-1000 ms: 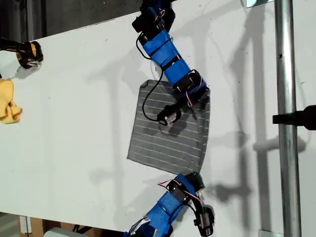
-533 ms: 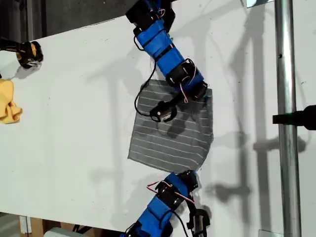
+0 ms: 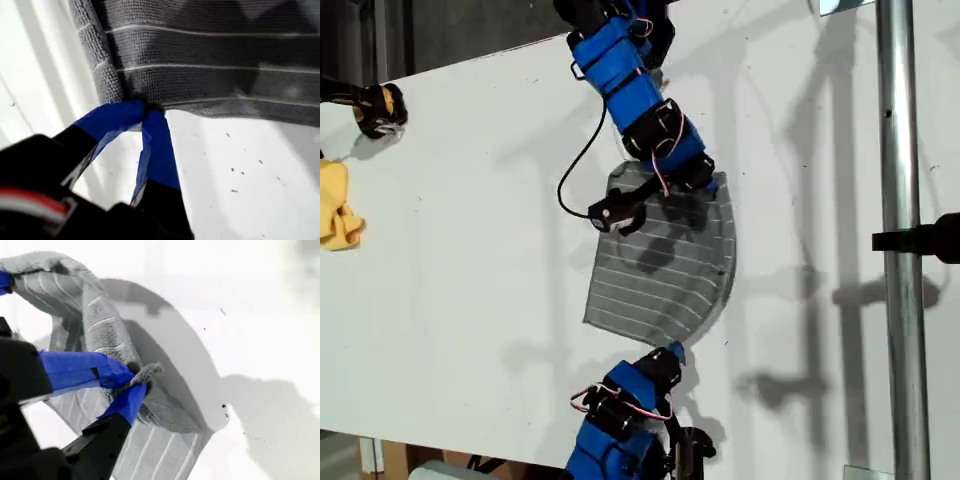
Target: Grasp corners of a towel and fold twice.
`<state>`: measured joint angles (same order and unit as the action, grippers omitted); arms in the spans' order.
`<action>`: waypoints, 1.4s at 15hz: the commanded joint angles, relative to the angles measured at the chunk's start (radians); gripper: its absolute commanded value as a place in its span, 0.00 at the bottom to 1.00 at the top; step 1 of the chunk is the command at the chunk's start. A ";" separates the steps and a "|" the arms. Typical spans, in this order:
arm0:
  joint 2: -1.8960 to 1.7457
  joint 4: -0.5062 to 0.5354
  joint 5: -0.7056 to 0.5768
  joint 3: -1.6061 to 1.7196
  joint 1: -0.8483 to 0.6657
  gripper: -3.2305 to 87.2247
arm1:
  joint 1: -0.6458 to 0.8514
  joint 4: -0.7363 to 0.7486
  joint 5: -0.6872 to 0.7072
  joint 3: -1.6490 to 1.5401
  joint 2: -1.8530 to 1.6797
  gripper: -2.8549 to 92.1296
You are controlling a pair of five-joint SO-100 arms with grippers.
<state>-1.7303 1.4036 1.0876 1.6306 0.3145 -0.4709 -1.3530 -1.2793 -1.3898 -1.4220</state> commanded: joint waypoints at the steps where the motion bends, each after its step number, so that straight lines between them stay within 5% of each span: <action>1: -0.123 -0.008 0.000 0.083 -0.117 0.02 | 0.078 -0.005 0.003 -0.077 -0.135 0.03; 11: -0.044 -0.034 -0.368 0.000 -0.595 0.02 | 0.554 -0.040 0.242 -0.362 -0.430 0.03; 21: 0.156 0.023 -0.483 -0.227 -0.709 0.02 | 0.753 -0.095 0.365 -0.456 -0.614 0.03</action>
<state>-1.5631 1.4174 0.6059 1.4511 -0.3804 0.2838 -1.4450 -0.9250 -1.8577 -1.9865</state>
